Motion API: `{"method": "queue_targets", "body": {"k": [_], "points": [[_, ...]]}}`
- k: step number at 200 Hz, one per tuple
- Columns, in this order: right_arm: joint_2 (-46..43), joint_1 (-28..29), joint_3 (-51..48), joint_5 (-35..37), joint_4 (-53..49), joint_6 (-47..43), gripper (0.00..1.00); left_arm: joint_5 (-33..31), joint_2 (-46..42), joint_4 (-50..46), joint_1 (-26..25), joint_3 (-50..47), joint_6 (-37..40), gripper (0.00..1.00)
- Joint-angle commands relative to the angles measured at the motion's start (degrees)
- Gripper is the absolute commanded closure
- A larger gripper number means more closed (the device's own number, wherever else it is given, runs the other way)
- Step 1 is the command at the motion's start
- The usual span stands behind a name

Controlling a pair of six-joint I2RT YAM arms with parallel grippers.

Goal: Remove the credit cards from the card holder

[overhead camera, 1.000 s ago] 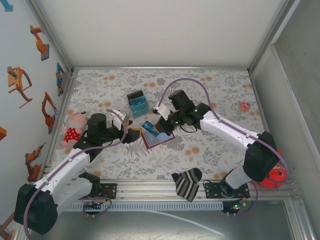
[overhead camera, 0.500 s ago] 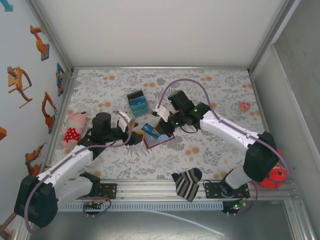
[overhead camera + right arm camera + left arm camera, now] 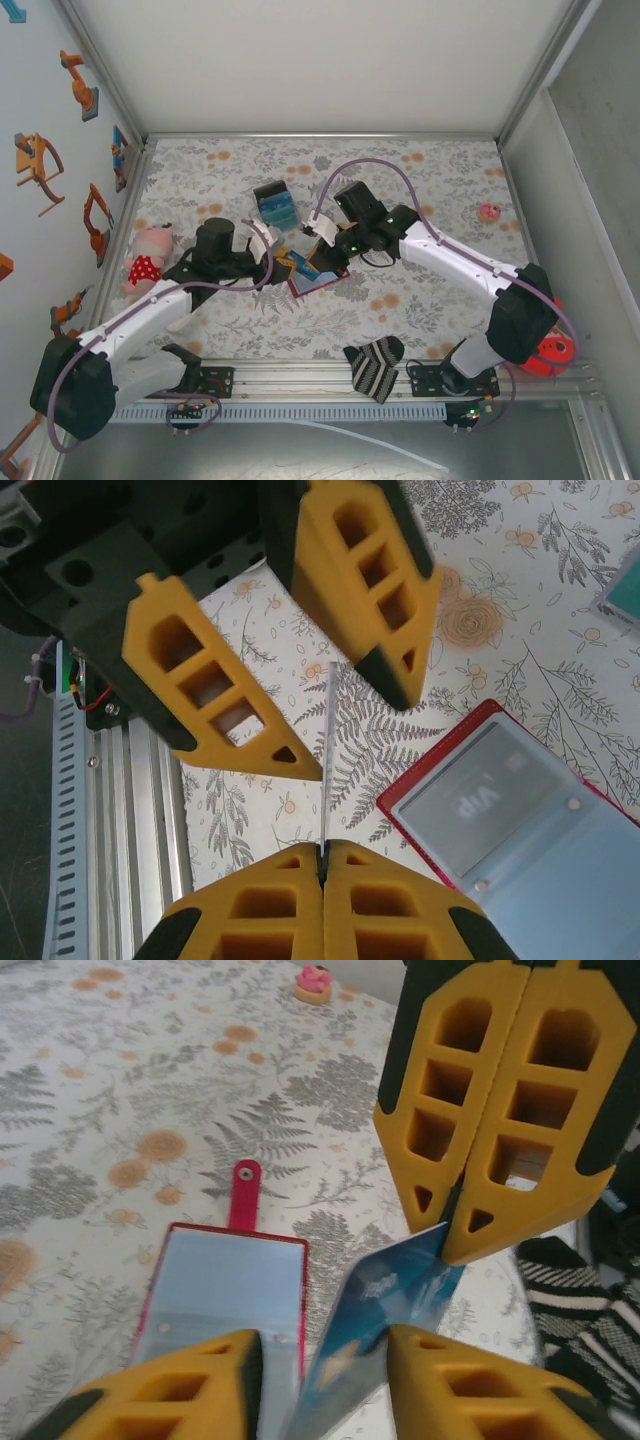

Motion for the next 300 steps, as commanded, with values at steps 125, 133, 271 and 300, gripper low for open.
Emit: {"method": "queue_targets", "body": {"k": [125,133,271,300], "points": [[-15.37,-1.89,-12.97,11.69,25.32,14.11,0.60,-6.61,-15.22,6.95,-1.34,-6.76,-10.91,1.00],[-16.79,-3.03,-15.35,10.51,29.42,17.12,0.58,-7.83,-17.37,9.27,-1.43,-8.26,-13.24,1.00],[-6.56,-4.44,-20.53,-18.66,68.81,39.72,0.50,-11.13,-27.94,28.34,-1.78,-15.34,-30.45,1.00],[-4.37,-3.80,-18.42,-20.15,68.76,40.21,0.62,-9.70,-26.13,30.78,-2.03,-14.77,-31.31,1.00]]}}
